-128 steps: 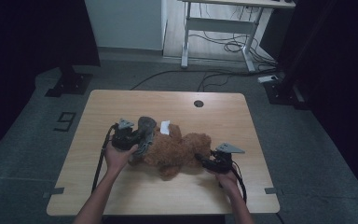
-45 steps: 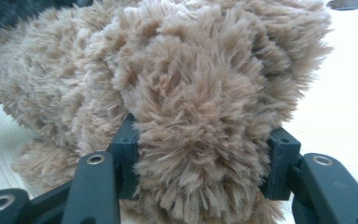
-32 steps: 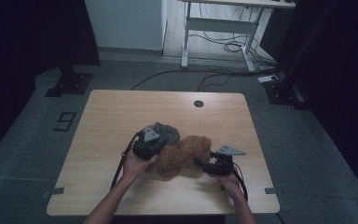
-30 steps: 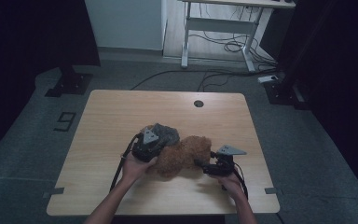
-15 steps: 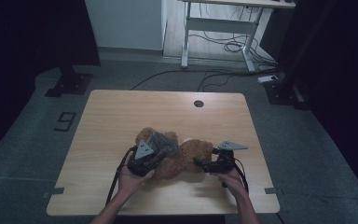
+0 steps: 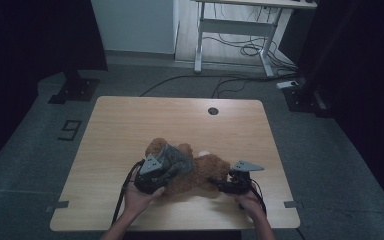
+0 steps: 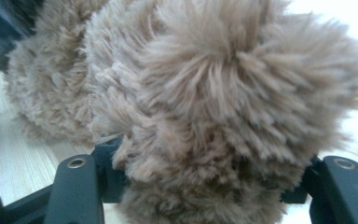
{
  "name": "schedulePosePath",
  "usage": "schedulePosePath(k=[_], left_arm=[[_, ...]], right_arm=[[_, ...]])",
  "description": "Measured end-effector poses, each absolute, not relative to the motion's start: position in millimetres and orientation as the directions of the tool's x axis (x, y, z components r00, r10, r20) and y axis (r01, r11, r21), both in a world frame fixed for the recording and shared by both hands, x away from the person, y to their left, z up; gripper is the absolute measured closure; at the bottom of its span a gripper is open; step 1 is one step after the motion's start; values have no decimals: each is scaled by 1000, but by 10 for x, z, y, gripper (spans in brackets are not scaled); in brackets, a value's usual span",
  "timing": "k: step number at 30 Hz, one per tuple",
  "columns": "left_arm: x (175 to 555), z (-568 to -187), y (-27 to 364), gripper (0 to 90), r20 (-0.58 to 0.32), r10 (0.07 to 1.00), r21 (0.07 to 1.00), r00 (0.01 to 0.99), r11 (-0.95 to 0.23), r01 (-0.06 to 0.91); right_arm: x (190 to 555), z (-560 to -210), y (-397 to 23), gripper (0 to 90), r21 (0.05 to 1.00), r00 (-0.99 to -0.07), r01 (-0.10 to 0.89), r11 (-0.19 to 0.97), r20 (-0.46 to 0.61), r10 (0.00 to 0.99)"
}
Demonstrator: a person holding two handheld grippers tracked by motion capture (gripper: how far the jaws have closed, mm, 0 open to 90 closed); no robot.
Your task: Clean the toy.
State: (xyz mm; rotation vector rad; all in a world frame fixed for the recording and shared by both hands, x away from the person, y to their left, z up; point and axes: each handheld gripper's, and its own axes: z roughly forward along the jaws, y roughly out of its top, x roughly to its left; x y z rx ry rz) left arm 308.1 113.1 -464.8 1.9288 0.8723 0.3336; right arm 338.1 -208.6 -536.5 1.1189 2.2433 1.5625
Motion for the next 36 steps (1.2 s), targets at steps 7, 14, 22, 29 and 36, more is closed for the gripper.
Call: schedulePosePath(k=[7,14,22,29,36], left_arm=[[3339,-4243,985,763,-107,723,881,683,-250,402],[3487,-4360,568,763,-123,689,829,714,-324,456],[3408,-4418,296,762,-40,666,825,745,-398,401],[3496,-4487,731,764,-56,736,824,675,-347,447],[3483,-4529,1147,765,-36,790,824,613,-324,466]], right_arm=[[3346,-5377,-2079,374,875,-693,455,167,229,684],[3336,-5379,-2077,374,878,-697,443,179,213,684],[3334,-5377,-2086,372,876,-699,442,190,204,685],[3342,-5372,-2075,372,878,-699,439,190,202,686],[3350,-5371,-2073,372,878,-700,440,186,206,684]])
